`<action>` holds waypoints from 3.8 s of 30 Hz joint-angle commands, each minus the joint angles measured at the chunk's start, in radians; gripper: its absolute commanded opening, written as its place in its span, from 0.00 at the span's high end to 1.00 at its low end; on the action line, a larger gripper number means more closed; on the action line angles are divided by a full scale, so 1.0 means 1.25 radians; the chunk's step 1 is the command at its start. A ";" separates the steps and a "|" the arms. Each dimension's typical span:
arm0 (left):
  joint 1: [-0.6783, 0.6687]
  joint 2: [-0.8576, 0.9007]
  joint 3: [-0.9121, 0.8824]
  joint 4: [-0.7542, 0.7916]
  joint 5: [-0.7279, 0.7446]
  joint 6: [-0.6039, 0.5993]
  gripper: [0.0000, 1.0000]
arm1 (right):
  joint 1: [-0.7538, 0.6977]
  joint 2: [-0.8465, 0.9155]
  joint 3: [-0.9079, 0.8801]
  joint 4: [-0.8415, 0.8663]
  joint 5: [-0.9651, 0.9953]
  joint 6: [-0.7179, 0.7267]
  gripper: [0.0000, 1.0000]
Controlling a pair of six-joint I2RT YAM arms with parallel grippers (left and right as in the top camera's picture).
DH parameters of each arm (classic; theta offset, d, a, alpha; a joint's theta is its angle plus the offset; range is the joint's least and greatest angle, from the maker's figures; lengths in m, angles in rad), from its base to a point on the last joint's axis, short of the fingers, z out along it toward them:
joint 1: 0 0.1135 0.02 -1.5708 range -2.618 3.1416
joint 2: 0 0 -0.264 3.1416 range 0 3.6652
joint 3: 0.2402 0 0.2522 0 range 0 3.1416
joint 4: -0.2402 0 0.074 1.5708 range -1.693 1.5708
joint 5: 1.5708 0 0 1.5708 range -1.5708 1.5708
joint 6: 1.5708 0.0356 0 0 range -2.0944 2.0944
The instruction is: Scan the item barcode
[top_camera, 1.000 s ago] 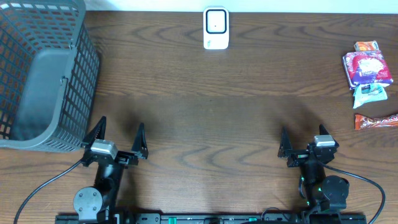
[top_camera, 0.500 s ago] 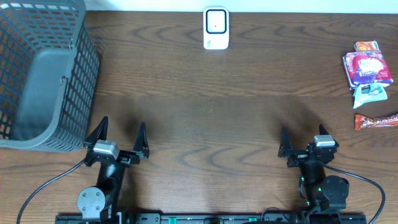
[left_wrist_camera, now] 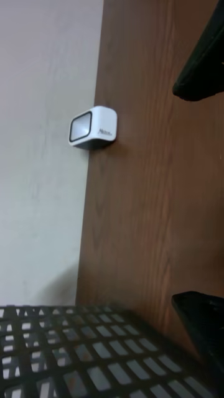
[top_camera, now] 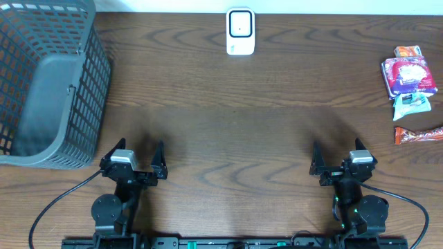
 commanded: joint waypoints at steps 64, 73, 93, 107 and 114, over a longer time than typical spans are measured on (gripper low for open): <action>-0.038 -0.008 -0.005 -0.059 -0.141 0.084 0.02 | 0.006 -0.005 -0.001 -0.003 0.006 -0.009 0.01; -0.038 -0.008 -0.005 -0.059 -0.139 0.083 0.02 | 0.006 -0.005 -0.001 -0.003 0.006 -0.009 0.01; -0.038 -0.008 -0.005 -0.056 -0.136 0.083 0.02 | 0.006 -0.005 -0.001 -0.003 0.006 -0.009 0.01; -0.038 -0.005 -0.005 -0.056 -0.136 0.083 0.02 | 0.006 -0.005 -0.001 -0.003 0.006 -0.009 0.01; -0.038 -0.005 -0.005 -0.056 -0.136 0.083 0.02 | 0.006 -0.005 -0.001 -0.003 0.006 -0.009 0.01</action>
